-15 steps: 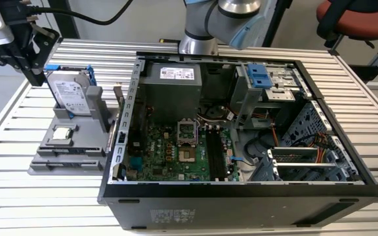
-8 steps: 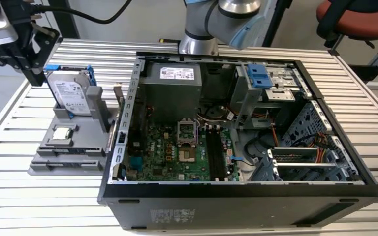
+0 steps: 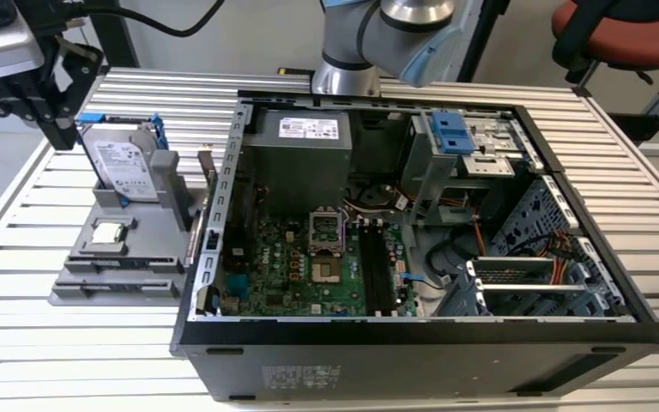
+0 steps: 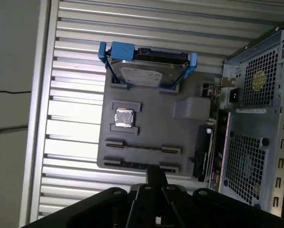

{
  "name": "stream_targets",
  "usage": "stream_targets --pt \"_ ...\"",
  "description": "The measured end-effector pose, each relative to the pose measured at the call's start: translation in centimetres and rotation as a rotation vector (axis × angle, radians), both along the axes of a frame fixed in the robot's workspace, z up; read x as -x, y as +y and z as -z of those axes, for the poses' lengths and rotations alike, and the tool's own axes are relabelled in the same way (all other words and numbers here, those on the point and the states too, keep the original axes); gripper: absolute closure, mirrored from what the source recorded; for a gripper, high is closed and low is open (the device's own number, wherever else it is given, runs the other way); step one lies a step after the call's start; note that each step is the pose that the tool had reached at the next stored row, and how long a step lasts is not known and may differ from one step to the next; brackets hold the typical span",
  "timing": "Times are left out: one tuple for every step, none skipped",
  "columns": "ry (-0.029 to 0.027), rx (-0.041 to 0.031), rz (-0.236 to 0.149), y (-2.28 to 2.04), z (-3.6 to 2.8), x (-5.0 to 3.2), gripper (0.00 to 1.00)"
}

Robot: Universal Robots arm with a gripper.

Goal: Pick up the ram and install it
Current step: 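Reach for the ram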

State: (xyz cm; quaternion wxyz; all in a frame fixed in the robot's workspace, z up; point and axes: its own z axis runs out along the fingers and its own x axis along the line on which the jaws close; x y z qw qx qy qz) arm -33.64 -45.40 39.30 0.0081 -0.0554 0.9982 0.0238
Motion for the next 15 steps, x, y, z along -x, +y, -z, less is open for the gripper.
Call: stream_targets --pt "0.0 0.0006 -0.012 0.0 -0.01 0.0 1.0" --pt "0.0001 0.0013 -0.024 0.0 -0.02 0.0 1.0" --pt "0.0 0.0017 -0.036 0.0 -0.03 0.0 1.0" --pt "0.0 0.0022 -0.05 0.0 -0.04 0.0 1.0" --pt "0.0 0.0028 -0.063 0.0 -0.04 0.0 1.0" --pt "0.0 0.0032 -0.079 0.0 -0.04 0.0 1.0" --pt "0.0 0.0037 -0.093 0.0 -0.04 0.01 1.0" --pt "0.0 0.0043 -0.108 0.0 -0.04 0.01 1.0" --pt "0.0 0.0047 -0.123 0.0 -0.04 0.01 1.0" --pt "0.0 0.0052 -0.139 0.0 -0.04 0.01 1.0" --pt "0.0 0.0059 -0.155 0.0 -0.04 0.01 1.0" --pt "0.0 0.0064 -0.17 0.0 -0.05 0.02 1.0" --pt "0.0 0.007 -0.186 0.0 -0.04 0.02 1.0" --pt "0.0 0.0076 -0.202 0.0 -0.04 0.02 1.0" --pt "-0.0001 0.008 -0.218 0.0 -0.04 0.02 1.0"
